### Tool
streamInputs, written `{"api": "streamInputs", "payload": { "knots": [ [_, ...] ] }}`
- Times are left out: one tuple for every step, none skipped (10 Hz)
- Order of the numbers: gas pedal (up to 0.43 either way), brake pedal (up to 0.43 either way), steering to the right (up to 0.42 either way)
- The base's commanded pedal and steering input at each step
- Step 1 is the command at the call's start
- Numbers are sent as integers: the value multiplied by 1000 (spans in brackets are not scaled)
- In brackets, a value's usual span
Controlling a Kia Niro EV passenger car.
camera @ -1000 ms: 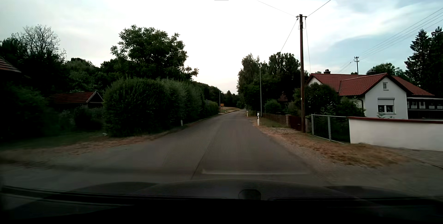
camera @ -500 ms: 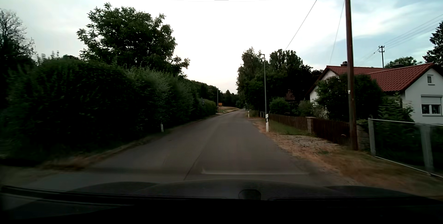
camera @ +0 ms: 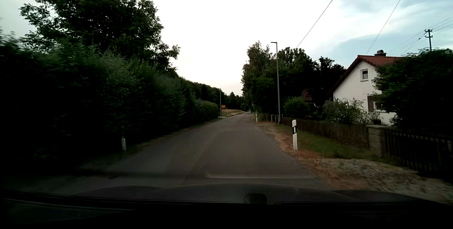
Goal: Follow the waypoints while adhering to traffic rules and regulations
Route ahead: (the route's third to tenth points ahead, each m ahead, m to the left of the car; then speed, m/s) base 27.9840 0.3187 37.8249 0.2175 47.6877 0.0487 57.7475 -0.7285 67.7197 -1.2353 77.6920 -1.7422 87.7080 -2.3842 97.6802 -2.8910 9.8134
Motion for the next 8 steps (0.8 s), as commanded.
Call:
{"api": "streamInputs", "payload": {
  "knots": [
    [39,6,-1],
    [39,6,-1],
    [47,6,-1],
    [59,6,-1],
    [59,6,-1],
    [59,6,-1],
    [59,6,-1],
    [59,6,-1]
  ]
}}
